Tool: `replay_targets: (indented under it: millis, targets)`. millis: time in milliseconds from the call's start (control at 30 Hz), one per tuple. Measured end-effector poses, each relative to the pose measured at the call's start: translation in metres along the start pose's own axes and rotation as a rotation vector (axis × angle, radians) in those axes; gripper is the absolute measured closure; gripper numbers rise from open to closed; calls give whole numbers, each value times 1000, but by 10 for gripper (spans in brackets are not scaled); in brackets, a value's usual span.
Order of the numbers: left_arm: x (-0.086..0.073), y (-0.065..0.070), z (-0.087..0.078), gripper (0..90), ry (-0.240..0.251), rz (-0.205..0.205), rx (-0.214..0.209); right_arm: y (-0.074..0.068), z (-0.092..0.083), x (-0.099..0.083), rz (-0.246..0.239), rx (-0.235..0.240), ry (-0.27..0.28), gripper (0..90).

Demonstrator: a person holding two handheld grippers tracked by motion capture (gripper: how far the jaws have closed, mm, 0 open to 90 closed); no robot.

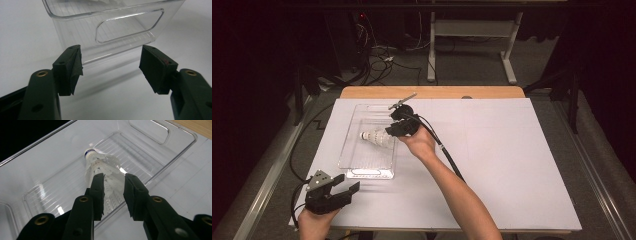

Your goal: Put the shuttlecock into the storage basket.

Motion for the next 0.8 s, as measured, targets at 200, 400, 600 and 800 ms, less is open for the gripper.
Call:
replay_targets:
  millis: [200,400,600,800]
  targets:
    - [0,0,0,351,2,-2,0,3,-7,-1,-5,-4,13,701]
    - [0,1,0,351,4,-1,0,6,-11,-3,-7,-11,22,699]
    - [0,0,0,351,5,-4,0,13,-16,-7,0,-26,36,690]
    - [0,1,-1,351,4,0,0,18,-22,-11,15,-40,44,683]
Point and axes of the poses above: each handheld gripper's, and its own axes: z roughly forward along the jaws, x roughly out of its top, y roughly to its right, the point moved 4 cm from there along z, roughly forward along the jaws, and after that the axes turned 6 degrees about y, right-handed, at the moved point
